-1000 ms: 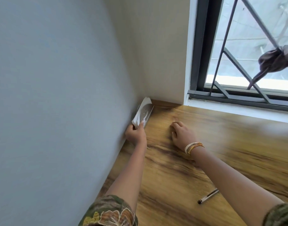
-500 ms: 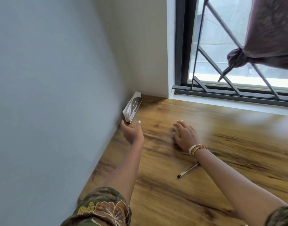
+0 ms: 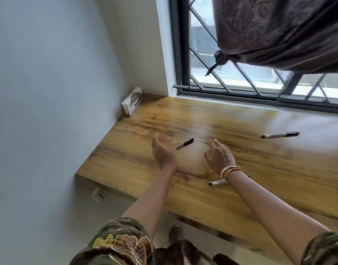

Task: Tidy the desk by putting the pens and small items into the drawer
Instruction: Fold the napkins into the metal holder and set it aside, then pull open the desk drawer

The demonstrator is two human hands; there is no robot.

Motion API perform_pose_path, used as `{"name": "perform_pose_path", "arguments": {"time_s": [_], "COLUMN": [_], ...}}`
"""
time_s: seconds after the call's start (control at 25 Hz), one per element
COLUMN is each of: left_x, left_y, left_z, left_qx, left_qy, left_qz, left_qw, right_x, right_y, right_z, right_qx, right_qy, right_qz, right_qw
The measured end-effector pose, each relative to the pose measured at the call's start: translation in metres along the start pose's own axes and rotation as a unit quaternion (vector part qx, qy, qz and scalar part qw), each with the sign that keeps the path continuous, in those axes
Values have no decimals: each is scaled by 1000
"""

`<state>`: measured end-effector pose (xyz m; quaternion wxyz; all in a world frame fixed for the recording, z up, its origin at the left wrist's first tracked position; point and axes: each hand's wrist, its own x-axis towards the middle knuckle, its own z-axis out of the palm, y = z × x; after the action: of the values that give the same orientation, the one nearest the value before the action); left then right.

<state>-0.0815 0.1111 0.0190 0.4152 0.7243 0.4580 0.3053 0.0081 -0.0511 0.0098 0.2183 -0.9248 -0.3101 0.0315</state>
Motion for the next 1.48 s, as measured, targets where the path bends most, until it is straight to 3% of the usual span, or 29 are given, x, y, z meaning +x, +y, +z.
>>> {"name": "perform_pose_path", "arguments": {"time_s": [0.2, 0.44, 0.64, 0.8, 0.92, 1.0, 1.04, 1.08, 1.16, 1.2, 1.24, 1.28, 1.36, 1.48], "left_x": [-106, -207, -267, -302, -308, -313, -315, -316, -317, -319, -321, -321, -319, -313], "left_y": [6, -6, -23, -45, -42, -38, -36, -35, -35, -36, -38, -40, -42, -41], "left_z": [-1, -1, -5, -10, -5, 1, 4, 8, 12, 15, 17, 20, 24, 24], "left_qx": [57, 110, 150, 247, 322, 353, 364, 370, 376, 381, 389, 397, 409, 414], "left_qy": [-62, -173, -257, -349, -375, -405, -417, -425, -422, -413, -401, -391, -390, -404], "left_qz": [93, 228, 281, 291, 290, 274, 265, 255, 245, 246, 247, 249, 243, 234], "left_qw": [992, 952, 912, 856, 819, 798, 790, 786, 788, 790, 792, 792, 788, 781], "right_x": [-81, -173, -263, -338, -373, -385, -383, -377, -362, -358, -356, -355, -350, -334], "right_y": [35, 61, 72, 76, 84, 93, 102, 111, 133, 149, 165, 178, 196, 210], "right_z": [-22, -32, -26, -15, -9, -2, 1, 1, -4, -3, 0, 3, 5, 7], "right_qx": [-12, 9, 18, -41, 11, 115, 204, 307, 532, 627, 692, 735, 781, 809], "right_qy": [18, 82, 86, 97, 139, 135, 142, 157, 177, 181, 187, 194, 212, 248], "right_qz": [17, 89, 165, 145, 172, 278, 359, 454, 581, 588, 578, 564, 536, 507], "right_qw": [1000, 993, 982, 984, 975, 944, 900, 821, 590, 478, 390, 324, 239, 165]}}
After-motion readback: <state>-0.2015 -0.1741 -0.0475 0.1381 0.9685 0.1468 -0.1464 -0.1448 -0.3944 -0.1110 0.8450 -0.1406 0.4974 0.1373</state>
